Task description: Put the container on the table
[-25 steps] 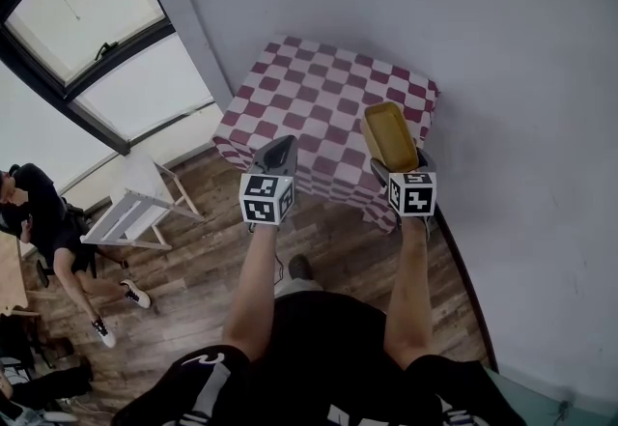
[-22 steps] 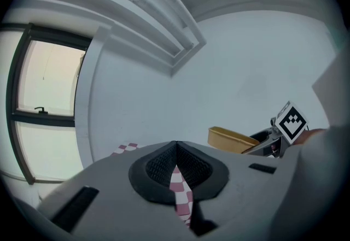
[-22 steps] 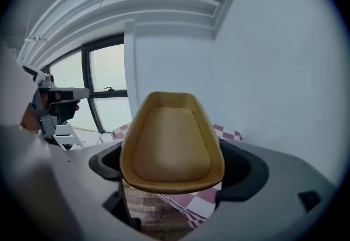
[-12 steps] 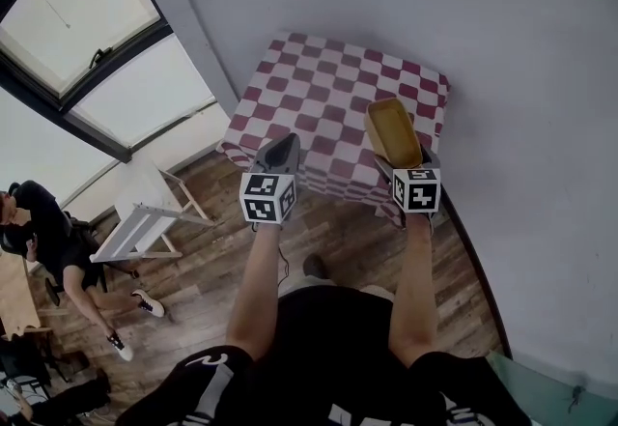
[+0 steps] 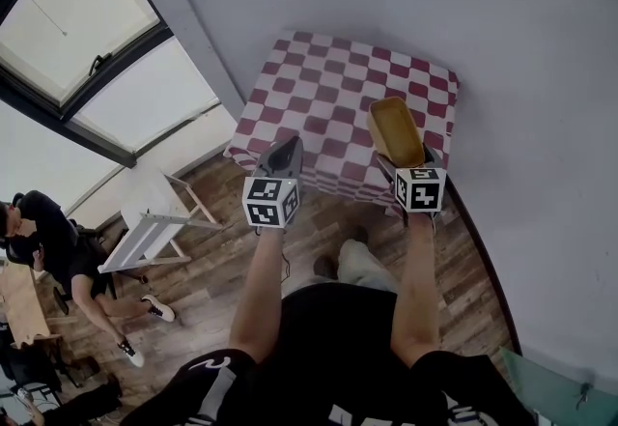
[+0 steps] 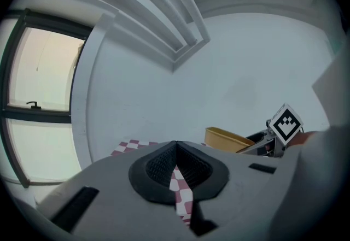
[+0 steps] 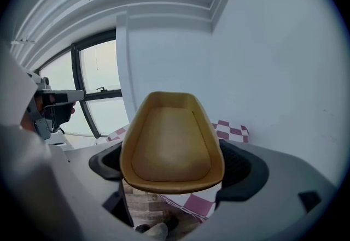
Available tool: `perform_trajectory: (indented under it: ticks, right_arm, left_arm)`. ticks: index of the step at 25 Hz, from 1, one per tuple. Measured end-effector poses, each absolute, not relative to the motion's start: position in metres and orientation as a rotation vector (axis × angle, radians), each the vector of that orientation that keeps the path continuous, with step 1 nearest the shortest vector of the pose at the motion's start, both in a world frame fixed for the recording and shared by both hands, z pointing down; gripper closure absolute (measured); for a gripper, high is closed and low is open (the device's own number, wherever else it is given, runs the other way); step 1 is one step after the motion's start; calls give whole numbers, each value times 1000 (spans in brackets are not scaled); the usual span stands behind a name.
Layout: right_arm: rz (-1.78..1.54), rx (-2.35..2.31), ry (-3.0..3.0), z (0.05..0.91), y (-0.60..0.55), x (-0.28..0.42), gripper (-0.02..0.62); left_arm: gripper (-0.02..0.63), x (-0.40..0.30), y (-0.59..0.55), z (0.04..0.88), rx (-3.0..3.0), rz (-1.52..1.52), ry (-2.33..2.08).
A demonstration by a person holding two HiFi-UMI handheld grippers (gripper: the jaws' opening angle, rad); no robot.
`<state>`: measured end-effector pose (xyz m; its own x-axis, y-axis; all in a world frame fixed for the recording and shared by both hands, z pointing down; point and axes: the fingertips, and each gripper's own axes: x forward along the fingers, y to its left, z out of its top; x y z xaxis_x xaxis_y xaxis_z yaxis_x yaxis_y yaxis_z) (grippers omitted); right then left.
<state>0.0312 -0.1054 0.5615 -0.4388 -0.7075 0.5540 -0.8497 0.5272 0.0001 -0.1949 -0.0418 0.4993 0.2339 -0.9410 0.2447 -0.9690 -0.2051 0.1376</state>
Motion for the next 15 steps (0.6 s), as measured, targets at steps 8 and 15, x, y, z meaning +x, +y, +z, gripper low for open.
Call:
perform_trajectory:
  ticks: [8, 15]
  right_arm:
    - [427, 1260, -2272, 583, -149, 11, 89]
    - [445, 1274, -2272, 585, -220, -15, 89]
  left_arm:
    - [581, -215, -81, 519, 2235, 219, -1783]
    - [581, -245, -148, 518, 2225, 210, -1779]
